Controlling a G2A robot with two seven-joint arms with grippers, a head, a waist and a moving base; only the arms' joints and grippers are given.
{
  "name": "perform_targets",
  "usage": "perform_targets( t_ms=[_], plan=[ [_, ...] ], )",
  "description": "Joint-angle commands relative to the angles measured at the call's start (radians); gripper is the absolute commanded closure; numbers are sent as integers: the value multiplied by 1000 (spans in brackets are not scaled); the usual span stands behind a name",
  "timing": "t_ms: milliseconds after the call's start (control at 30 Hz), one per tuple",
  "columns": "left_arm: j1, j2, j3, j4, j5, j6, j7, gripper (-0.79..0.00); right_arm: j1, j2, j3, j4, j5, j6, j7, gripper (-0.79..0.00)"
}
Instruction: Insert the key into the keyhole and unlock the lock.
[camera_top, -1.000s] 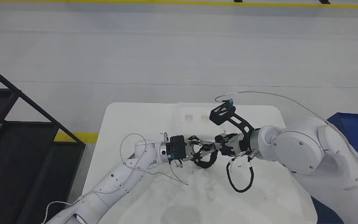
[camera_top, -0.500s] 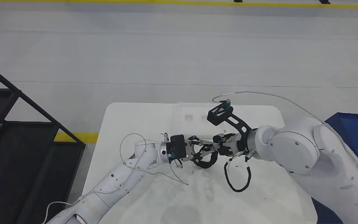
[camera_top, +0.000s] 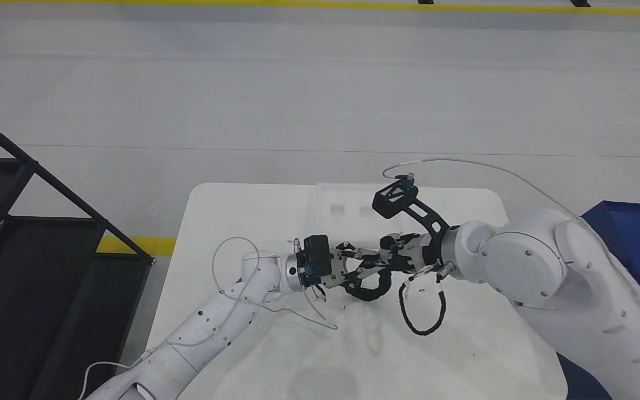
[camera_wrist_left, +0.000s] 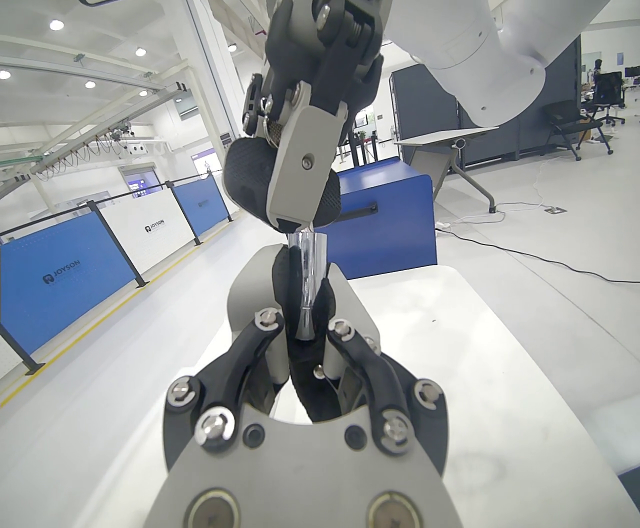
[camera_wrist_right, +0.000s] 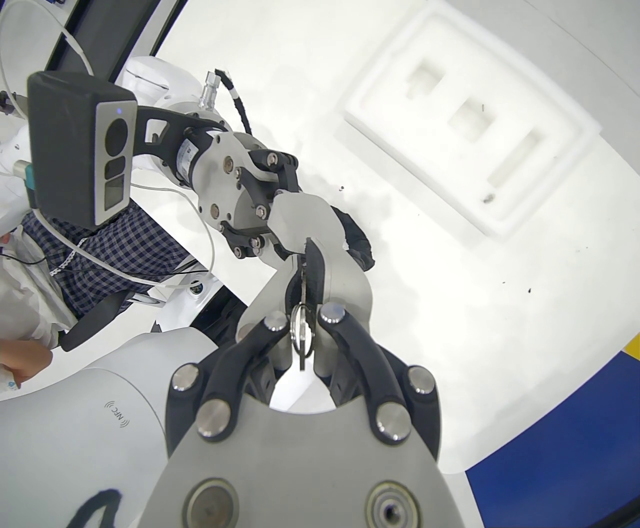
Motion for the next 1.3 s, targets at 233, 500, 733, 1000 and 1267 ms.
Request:
perform_targets(
  t_ms=[233, 500, 733, 1000, 1267],
  plan=[
    [0, -4, -3, 10, -31, -17, -21, 0, -15, -1, 12, 2, 6, -11, -59, -283],
    [2, -7, -7, 20, -54, -27, -20, 0, -43, 4, 70, -11, 28, -50, -135, -785],
    [-1, -5, -23, 40, -61, -37, -34, 0, -94, 18, 153, 4, 80, -252, -197, -785],
    [-9, 20, -78, 40, -40, -158, -44, 0, -191, 44, 275, 39, 183, -523, -179, -785],
    [8, 50, -157, 26, -40, -248, -11, 0, -339, 75, 384, 50, 132, -609, -112, -785]
  ],
)
